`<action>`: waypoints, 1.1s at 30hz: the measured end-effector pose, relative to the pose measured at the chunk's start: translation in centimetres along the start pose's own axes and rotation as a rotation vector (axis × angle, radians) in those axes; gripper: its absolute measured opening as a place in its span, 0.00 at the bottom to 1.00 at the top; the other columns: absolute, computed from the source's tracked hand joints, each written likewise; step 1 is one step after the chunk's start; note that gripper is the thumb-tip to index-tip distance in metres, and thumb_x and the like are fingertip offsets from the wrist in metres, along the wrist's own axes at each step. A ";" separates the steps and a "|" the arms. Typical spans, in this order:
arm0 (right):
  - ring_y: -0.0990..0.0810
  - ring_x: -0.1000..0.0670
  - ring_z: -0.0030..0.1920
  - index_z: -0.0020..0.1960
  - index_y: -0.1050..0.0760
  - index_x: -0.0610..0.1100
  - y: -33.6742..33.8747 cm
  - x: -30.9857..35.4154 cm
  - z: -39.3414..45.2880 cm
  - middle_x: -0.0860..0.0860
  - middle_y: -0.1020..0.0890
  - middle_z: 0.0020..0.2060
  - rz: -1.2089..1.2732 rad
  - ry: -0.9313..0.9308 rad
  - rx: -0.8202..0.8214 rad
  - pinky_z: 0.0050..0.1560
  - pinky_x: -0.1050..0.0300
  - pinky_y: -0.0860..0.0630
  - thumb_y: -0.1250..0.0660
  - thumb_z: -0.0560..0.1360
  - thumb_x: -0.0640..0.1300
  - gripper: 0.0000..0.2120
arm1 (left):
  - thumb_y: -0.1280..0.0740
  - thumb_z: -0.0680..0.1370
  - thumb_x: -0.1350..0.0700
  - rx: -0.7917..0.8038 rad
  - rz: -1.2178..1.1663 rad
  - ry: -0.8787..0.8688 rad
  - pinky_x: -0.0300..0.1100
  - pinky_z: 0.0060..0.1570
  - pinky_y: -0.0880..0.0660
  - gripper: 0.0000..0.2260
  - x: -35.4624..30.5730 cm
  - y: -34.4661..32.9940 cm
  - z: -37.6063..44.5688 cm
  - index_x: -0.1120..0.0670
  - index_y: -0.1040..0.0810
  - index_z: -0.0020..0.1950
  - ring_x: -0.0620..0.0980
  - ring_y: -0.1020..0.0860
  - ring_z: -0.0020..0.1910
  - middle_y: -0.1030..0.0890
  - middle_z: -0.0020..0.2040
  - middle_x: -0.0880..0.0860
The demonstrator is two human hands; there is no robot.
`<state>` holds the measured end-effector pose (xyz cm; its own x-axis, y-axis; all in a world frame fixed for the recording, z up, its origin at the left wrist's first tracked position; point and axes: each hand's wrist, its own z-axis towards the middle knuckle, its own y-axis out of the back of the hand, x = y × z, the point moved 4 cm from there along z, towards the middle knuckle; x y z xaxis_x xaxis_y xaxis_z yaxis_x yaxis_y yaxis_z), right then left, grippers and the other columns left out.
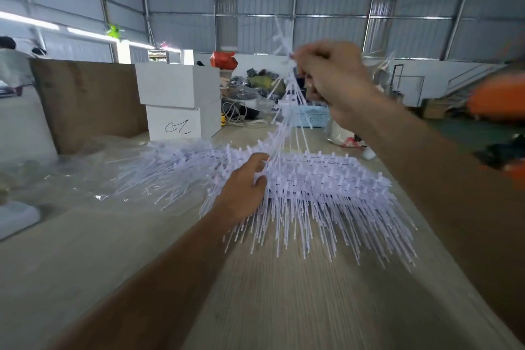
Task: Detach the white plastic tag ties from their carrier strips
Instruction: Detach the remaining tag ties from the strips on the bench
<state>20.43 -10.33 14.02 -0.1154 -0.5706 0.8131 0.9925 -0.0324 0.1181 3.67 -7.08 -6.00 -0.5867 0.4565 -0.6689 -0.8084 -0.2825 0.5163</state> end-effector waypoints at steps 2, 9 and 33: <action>0.26 0.58 0.32 0.51 0.19 0.44 -2.5 -2.2 -1.5 0.52 0.20 0.41 -0.215 0.019 0.116 0.25 0.71 0.31 0.33 0.80 0.39 0.04 | 0.39 0.83 0.57 0.021 -0.022 0.004 0.31 0.32 0.29 0.18 0.3 0.0 0.2 0.31 0.32 0.59 0.36 0.22 0.39 0.21 0.65 0.49; 0.18 0.45 0.46 0.52 0.21 0.45 -4.9 -8.7 -4.1 0.46 0.16 0.47 -0.897 0.158 0.227 0.50 0.47 0.20 0.37 0.82 0.45 0.07 | 0.43 0.79 0.46 -0.436 -0.365 0.199 0.55 0.51 0.20 0.12 0.1 3.3 0.1 0.47 0.21 0.46 0.48 0.16 0.43 0.15 0.42 0.47; 0.28 0.42 0.68 0.79 0.41 0.52 -0.1 -15.9 1.5 0.48 0.37 0.76 -0.357 -0.368 0.239 0.56 0.44 0.23 0.33 0.79 0.58 0.33 | 0.30 0.79 0.61 -0.282 -0.650 0.393 0.43 0.32 0.22 0.05 -0.5 4.3 1.3 0.57 0.21 0.55 0.51 0.21 0.31 0.17 0.35 0.55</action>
<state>22.13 -0.07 1.94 -0.4916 -0.2328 0.8391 0.8572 0.0405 0.5134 0.58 -7.44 -2.74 0.0729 0.2873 -0.9551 -0.9441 -0.2888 -0.1589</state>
